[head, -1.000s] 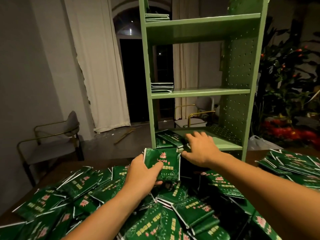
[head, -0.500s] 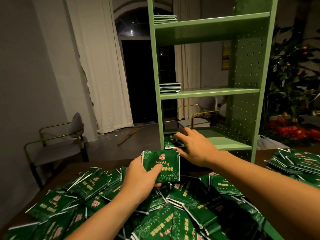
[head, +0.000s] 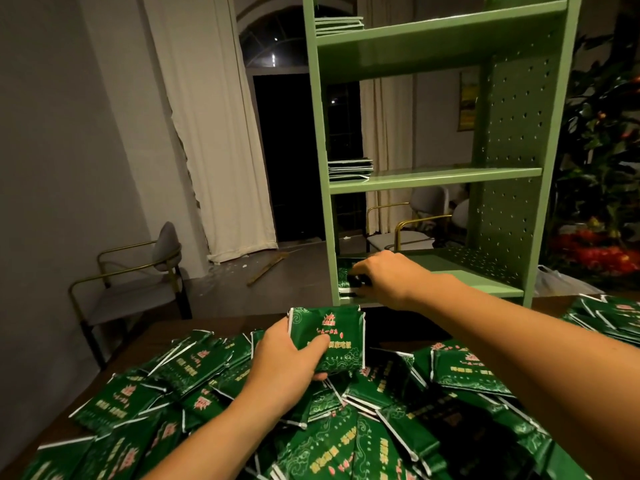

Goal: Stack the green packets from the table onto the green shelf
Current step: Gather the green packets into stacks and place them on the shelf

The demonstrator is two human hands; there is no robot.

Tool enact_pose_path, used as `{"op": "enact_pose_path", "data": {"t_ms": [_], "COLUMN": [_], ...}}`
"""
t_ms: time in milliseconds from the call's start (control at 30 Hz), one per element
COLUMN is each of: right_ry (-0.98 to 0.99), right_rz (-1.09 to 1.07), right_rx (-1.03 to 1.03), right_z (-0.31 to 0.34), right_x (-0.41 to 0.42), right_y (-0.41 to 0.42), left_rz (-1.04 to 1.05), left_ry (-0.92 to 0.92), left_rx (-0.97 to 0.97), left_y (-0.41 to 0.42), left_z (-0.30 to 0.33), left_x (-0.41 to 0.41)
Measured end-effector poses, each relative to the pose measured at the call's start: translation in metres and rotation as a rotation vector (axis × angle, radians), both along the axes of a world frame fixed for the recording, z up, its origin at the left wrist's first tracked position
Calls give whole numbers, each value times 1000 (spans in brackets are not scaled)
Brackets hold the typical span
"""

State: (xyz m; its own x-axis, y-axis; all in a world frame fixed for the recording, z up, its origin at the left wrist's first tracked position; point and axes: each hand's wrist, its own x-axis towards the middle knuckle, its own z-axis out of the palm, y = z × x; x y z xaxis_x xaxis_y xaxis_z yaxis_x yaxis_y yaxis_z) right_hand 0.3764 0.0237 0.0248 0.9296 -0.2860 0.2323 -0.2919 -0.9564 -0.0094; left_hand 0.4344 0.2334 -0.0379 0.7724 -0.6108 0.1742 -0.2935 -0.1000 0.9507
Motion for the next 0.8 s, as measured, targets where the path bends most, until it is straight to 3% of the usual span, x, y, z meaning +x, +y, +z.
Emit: {"op": "enact_pose_path", "data": {"t_ms": [200,367,667,800], "right_ry": [97,-55,-458,-606], "right_rz": [6,14,-1,124], "right_rx": [-55,-117,203,481], "right_z": [4,-6,-8,1], "right_x": [2,-7,-83,-126], "right_y": [0,-3,-11,-10], "left_rz": [33,53,79,132], "left_ry": [-3,-5,137,371], "left_rx": [-7,-6,-64,-144], "left_y": [0,3,-2,-13], "left_z": [0,2,7,17], "left_x": [-4,-8,-30,-45]}}
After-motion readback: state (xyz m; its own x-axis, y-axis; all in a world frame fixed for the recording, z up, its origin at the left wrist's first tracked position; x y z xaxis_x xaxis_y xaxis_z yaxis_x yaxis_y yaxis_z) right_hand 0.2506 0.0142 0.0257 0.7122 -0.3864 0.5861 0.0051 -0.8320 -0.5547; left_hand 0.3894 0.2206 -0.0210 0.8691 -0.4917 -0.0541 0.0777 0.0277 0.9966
